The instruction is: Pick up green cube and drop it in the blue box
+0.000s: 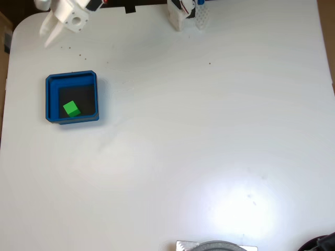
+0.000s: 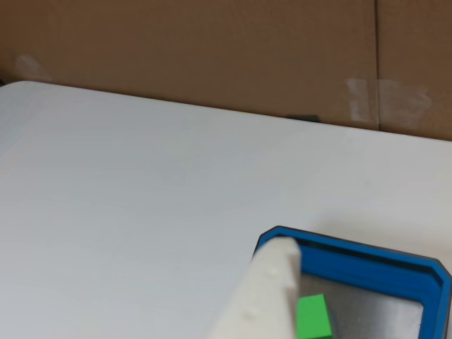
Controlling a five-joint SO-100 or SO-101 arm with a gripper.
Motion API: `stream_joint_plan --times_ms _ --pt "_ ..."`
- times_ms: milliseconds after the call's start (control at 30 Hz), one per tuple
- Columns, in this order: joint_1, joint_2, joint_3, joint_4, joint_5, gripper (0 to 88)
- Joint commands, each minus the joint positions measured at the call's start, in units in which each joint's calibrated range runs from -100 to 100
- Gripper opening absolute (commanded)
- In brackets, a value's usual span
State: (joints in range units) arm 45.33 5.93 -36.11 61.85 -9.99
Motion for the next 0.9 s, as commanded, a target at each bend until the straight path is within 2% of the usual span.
stream_joint_plan --times_ms 0,300,600,867 --pt "-0.3 -11.4 7.2 -0.4 0.1 22.7" --pt "-0.4 -29.6 32.2 -0.7 0.2 22.3" --pt "-0.4 -46.5 49.4 -0.7 0.2 9.5" --pt "-0.4 -61.4 63.3 -0.7 0.2 7.6"
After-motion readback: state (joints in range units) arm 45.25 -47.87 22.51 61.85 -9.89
